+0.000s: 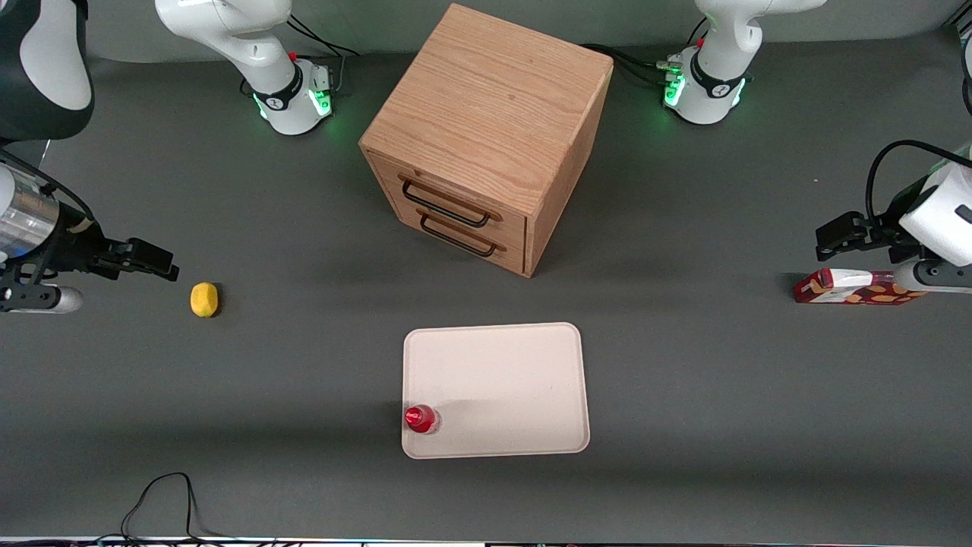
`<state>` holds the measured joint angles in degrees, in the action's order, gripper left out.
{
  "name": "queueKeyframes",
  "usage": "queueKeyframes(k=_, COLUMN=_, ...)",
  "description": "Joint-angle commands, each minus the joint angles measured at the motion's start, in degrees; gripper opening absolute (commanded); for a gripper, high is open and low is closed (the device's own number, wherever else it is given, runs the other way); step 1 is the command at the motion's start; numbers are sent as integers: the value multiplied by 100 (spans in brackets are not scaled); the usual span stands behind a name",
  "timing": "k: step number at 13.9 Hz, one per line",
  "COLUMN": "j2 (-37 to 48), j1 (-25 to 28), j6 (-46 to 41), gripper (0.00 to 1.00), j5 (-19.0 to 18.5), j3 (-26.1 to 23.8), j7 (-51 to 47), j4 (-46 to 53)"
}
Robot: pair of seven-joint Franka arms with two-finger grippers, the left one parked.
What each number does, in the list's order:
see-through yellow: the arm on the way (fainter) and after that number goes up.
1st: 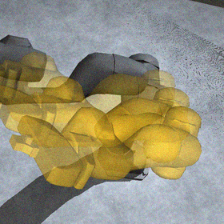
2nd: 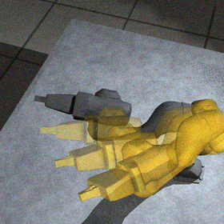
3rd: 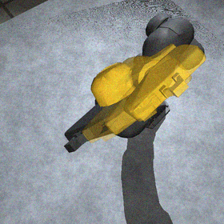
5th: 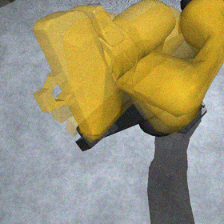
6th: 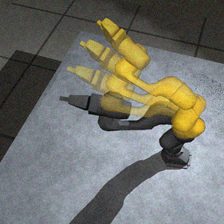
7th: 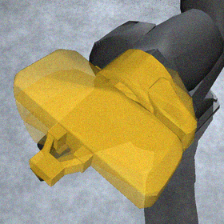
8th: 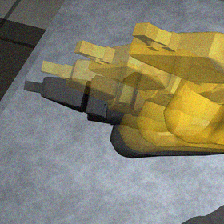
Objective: Place coke bottle on tray
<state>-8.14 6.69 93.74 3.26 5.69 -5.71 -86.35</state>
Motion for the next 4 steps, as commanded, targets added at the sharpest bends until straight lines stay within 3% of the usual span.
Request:
queueKeyframes(k=1, j2=286, j1=-368, j6=-144, gripper=100, j5=43, j3=-329, j7=114, j4=-189)
queueKeyframes(k=4, j2=348, j1=-301, j6=-215, gripper=100, j5=35, j3=-376, j7=140, j4=-198)
